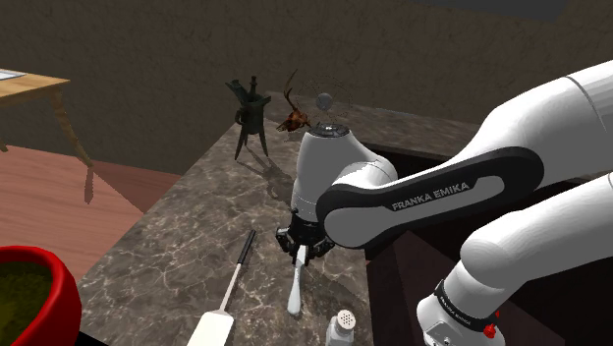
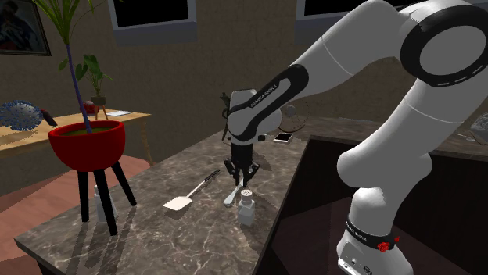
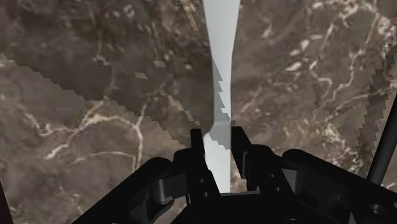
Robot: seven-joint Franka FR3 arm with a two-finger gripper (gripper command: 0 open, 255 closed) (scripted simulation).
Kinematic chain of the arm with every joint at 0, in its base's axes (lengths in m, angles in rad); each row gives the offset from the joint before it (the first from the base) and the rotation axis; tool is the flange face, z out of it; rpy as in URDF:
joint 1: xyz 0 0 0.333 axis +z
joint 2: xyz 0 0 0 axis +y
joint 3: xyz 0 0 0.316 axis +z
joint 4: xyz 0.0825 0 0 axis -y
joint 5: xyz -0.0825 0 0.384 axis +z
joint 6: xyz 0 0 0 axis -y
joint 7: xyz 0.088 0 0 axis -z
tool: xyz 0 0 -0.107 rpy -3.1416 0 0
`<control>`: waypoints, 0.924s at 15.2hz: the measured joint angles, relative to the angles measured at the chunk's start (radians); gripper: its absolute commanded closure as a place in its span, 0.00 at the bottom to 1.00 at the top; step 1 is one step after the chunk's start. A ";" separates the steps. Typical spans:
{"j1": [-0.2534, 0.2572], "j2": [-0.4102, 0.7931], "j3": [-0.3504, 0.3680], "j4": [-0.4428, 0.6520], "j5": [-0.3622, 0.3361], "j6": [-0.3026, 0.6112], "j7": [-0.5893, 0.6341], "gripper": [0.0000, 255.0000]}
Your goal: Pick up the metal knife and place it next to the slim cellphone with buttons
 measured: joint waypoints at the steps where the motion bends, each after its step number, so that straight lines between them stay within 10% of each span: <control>1: 0.002 -0.005 -0.005 0.003 0.000 -0.008 -0.001 1.00; 14: 0.052 -0.128 -0.120 0.087 -0.001 -0.215 -0.019 1.00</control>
